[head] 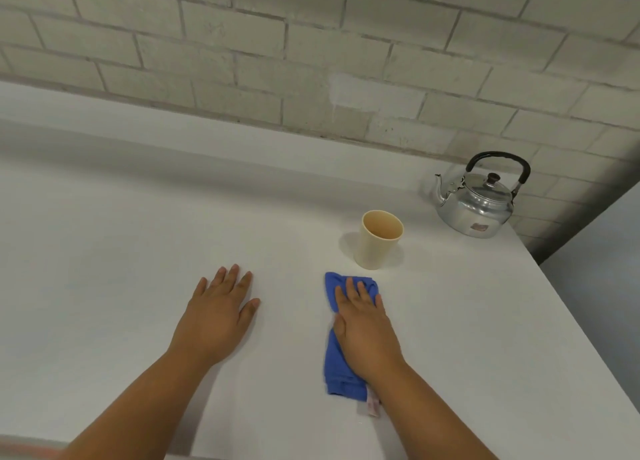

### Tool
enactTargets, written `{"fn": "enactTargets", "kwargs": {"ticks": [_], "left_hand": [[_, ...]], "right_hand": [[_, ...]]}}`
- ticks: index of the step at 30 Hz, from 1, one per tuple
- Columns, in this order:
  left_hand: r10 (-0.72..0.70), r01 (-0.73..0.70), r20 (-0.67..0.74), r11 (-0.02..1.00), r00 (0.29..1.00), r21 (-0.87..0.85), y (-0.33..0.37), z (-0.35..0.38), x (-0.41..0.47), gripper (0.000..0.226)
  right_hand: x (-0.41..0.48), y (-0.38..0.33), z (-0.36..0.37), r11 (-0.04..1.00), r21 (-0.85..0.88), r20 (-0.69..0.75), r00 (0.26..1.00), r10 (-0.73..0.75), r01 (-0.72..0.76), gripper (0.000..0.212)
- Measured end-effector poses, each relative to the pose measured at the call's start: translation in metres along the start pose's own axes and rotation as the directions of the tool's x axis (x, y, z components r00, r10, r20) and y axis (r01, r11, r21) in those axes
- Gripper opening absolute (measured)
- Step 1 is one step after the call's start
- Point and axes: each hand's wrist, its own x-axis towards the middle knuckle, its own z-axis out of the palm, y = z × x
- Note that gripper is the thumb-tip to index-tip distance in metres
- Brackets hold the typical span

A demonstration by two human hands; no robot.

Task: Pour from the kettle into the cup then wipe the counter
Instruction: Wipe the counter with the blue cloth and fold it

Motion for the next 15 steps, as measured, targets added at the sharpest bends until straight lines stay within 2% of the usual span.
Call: {"fn": "enactTargets", "kwargs": {"ticks": [2,4,7,10,12,15], "left_hand": [[-0.002,0.002,-0.006,1.000,1.000,-0.002,0.001,-0.001,0.001,0.058],[-0.003,0.003,-0.006,1.000,1.000,0.003,0.001,-0.002,0.001,0.058],[-0.004,0.004,-0.002,1.000,1.000,0.011,0.000,-0.001,0.001,0.058],[-0.001,0.001,-0.003,1.000,1.000,-0.002,-0.001,-0.001,0.001,0.058],[0.000,0.000,-0.008,1.000,1.000,-0.014,-0.002,-0.001,0.001,0.057],[0.007,-0.007,-0.016,1.000,1.000,-0.021,-0.001,-0.001,0.001,0.057]], "right_hand": [[0.012,0.004,-0.008,0.992,-0.064,0.007,0.994,0.113,-0.112,0.054],[0.031,-0.018,-0.009,0.989,-0.080,0.005,0.993,0.122,-0.121,0.054],[0.036,-0.060,0.000,0.999,-0.045,0.033,0.999,-0.028,0.030,0.054],[0.006,-0.057,0.007,0.989,-0.037,0.060,0.988,-0.143,0.146,0.056],[-0.013,-0.025,0.003,0.994,-0.044,0.056,0.994,-0.099,0.101,0.058],[-0.028,0.040,-0.019,0.987,-0.089,0.014,0.991,0.133,-0.131,0.058]]}}
